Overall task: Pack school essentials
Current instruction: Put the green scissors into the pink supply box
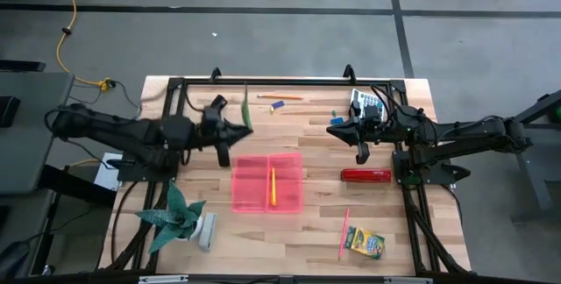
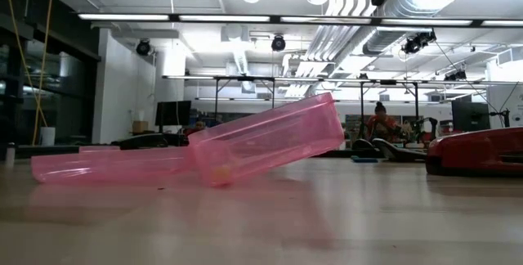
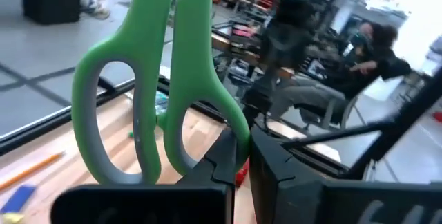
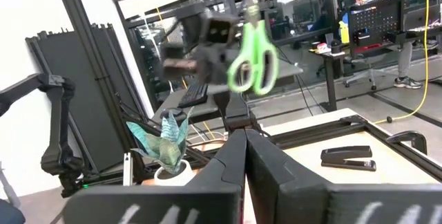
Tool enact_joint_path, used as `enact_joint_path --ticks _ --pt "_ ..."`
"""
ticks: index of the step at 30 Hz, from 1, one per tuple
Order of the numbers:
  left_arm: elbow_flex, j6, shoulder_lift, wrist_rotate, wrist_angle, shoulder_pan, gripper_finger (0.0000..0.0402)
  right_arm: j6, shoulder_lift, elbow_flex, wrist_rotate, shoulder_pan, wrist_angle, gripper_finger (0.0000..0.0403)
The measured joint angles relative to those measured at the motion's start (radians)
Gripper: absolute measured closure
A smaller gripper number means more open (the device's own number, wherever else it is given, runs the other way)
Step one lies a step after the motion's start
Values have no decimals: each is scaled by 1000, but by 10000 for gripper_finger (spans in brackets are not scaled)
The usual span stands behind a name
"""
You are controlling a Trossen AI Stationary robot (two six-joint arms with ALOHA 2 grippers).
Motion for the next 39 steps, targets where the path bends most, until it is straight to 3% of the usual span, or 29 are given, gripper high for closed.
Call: enact_joint_path --ticks 5,12,17,29,34,39 --pt "0 65 116 -20 206 -93 401 0 0 0 0 0 0 402" --pt "-38 37 195 224 412 -68 401 0 0 0 0 0 0 402" --pt "-102 19 207 255 545 -57 401 0 0 0 0 0 0 402" --pt "-109 11 207 244 506 -43 401 0 0 0 0 0 0 402" --pt "-37 -162 269 260 171 -50 401 0 0 0 0 0 0 402" --pt "14 -393 426 281 121 -82 401 0 0 0 0 0 -6 402"
